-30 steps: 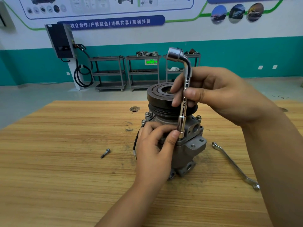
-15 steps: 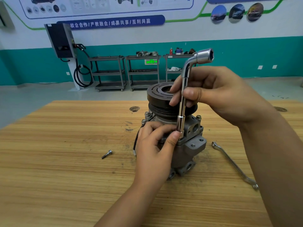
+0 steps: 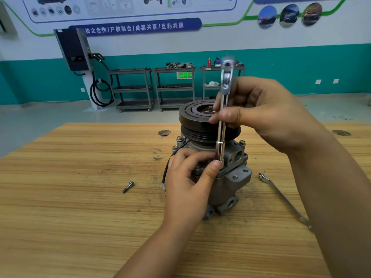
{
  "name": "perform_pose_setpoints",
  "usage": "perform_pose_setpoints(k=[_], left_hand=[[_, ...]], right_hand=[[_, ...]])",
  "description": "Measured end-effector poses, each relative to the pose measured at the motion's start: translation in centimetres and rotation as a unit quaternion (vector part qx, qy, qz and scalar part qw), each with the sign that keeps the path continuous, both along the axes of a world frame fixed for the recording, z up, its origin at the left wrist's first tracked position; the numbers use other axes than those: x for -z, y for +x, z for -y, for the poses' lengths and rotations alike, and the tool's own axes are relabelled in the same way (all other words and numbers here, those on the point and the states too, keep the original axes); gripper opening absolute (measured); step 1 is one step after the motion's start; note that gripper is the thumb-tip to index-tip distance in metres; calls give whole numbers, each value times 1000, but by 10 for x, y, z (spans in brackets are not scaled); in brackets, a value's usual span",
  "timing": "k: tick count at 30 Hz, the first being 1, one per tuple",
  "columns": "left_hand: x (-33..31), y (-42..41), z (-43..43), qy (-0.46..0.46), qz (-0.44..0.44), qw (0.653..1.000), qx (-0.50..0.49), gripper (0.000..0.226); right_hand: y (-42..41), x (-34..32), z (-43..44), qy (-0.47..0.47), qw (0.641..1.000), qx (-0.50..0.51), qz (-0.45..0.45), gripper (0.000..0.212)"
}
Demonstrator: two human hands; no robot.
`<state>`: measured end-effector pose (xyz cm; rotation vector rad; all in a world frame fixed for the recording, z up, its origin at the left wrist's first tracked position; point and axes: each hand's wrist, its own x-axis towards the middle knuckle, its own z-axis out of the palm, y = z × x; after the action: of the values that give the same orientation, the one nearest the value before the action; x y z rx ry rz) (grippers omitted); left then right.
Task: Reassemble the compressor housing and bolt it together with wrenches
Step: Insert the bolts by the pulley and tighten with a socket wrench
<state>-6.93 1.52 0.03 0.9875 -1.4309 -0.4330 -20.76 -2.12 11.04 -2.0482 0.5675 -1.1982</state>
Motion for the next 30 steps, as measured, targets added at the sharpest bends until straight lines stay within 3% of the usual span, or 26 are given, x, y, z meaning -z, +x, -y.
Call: perform_pose_setpoints(k=[2, 5, 10, 13, 21, 25, 30], left_hand=[[0, 0, 0, -2, 4, 1000, -3, 15], [-1, -1, 0, 1, 4, 1000, -6, 8], [1, -1, 0, -9, -5, 1000, 0, 7], [0, -1, 0, -20, -3, 1000, -3, 9], [2, -1, 0, -12, -3, 1000, -6, 11], [0, -1, 0, -2, 10, 1000, -8, 11], [0, 0, -1, 8, 6, 1000, -7, 9]], right_hand=[[1, 1, 1, -20, 999, 36, 10, 30], [-2, -1, 0, -5, 999, -15, -32, 12], [-4, -2, -2, 9, 999, -40, -30, 7], [-1, 0, -1, -5, 1000, 0, -6, 22], [-5, -2, -2, 14, 998, -46, -28, 9], [-4, 1, 0, 3, 1000, -13, 5, 15], [-9, -3, 0, 26, 996, -78, -30, 15]])
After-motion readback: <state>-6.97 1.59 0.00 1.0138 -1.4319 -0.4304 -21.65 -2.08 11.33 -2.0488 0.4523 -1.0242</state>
